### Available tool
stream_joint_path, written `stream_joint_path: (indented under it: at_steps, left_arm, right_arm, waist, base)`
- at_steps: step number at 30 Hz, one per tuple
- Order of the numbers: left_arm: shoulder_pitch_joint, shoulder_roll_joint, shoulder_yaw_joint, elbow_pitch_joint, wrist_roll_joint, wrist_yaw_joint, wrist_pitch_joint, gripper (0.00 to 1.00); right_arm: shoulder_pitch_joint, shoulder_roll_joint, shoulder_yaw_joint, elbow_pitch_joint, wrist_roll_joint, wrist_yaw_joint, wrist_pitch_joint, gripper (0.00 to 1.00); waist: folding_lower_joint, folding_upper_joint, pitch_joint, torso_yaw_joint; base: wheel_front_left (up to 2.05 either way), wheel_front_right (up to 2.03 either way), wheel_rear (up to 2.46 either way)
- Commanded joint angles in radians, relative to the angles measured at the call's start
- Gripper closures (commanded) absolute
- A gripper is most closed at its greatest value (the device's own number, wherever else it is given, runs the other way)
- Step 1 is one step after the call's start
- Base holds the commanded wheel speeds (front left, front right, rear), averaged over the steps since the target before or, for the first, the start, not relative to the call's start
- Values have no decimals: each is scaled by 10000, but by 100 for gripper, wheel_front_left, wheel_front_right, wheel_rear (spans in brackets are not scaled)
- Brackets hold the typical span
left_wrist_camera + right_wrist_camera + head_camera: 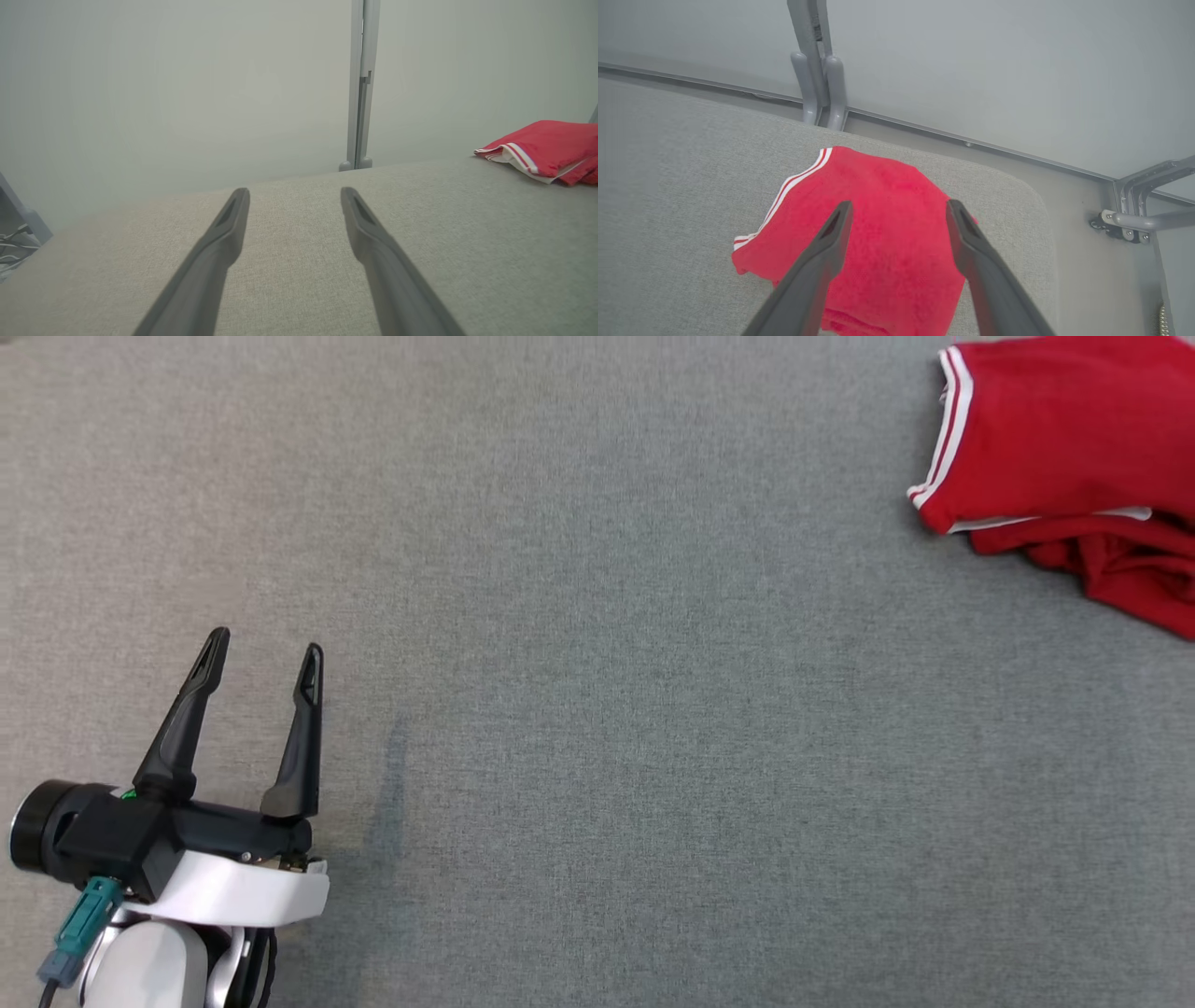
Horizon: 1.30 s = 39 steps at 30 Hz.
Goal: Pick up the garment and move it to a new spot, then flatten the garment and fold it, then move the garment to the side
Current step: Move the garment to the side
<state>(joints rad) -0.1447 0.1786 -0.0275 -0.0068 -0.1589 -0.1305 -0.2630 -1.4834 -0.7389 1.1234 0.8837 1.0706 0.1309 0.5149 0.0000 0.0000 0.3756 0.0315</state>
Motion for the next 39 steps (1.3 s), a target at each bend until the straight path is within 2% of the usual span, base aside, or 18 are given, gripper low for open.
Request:
stream_joint_path:
  at_steps: [1,2,3,6,8,9,10,14,17,21,24,32,39]
  left_arm:
    - [134,-7,87,20,48,-3,-3,0]
    - [134,-7,87,20,48,-3,-3,0]
    - [216,-43,161,23,91,-3,-3,0]
    - [406,-108,297,56,137,-3,-3,0]
    - [603,-185,432,90,209,-3,-3,0]
    - [603,-185,432,90,209,-3,-3,0]
    - [663,-207,460,90,234,-3,-3,0]
    - [938,-294,605,92,297,-3,-3,0]
    - [1091,-341,639,99,356,-3,-3,0]
    - [1217,-392,637,93,384,-3,-3,0]
    - [1297,-410,644,87,423,-3,-3,0]
    - [1550,-498,799,145,458,-3,-3,0]
    - [1744,-594,886,201,507,-3,-3,0]
  right_arm:
    - [455,44,-107,-171,151,-3,-606,0]
    - [455,44,-107,-171,151,-3,-606,0]
    - [900,155,-298,-403,345,-3,-1421,0]
    - [1621,331,-440,-648,456,-3,-2689,0]
    - [2331,581,-651,-771,553,-3,-4092,0]
    - [2331,581,-651,-771,553,-3,-4092,0]
    - [2530,645,-719,-751,536,-3,-4567,0]
    - [3484,1232,-903,-454,376,-1,-6438,0]
    - [4054,1671,-1065,-234,335,-3,-7370,0]
    - [4736,2176,-1589,-107,148,-3,-7789,0]
    - [5127,2345,-2934,-507,-352,-1,-7818,0]
    - [7737,3423,-6358,-2274,-3335,-3,-7800,0]
    - [9801,4522,-8209,-3801,-5128,-1,-7800,0]
  waist:
    - [0,0,-307,-34]
    - [0,0,-307,-34]
    - [0,0,-548,-67]
    - [0,0,-932,-121]
    - [0,0,-1310,-194]
    - [0,0,-1310,-194]
    - [0,0,-1420,-209]
    - [0,0,-1809,-286]
    - [0,0,-2058,-289]
    - [0,0,-2299,-258]
    - [0,0,-2430,-189]
    - [0,0,-2800,-138]
    - [0,0,-3126,-39]
  base:
    - [0,0,0]
    - [0,0,0]
    - [0,0,0]
    - [0,0,0]
    - [0,0,0]
    - [0,0,0]
    - [0,0,0]
    - [0,0,0]
    - [0,0,0]
    - [0,0,0]
    - [0,0,0]
    - [0,0,0]
    - [0,0,0]
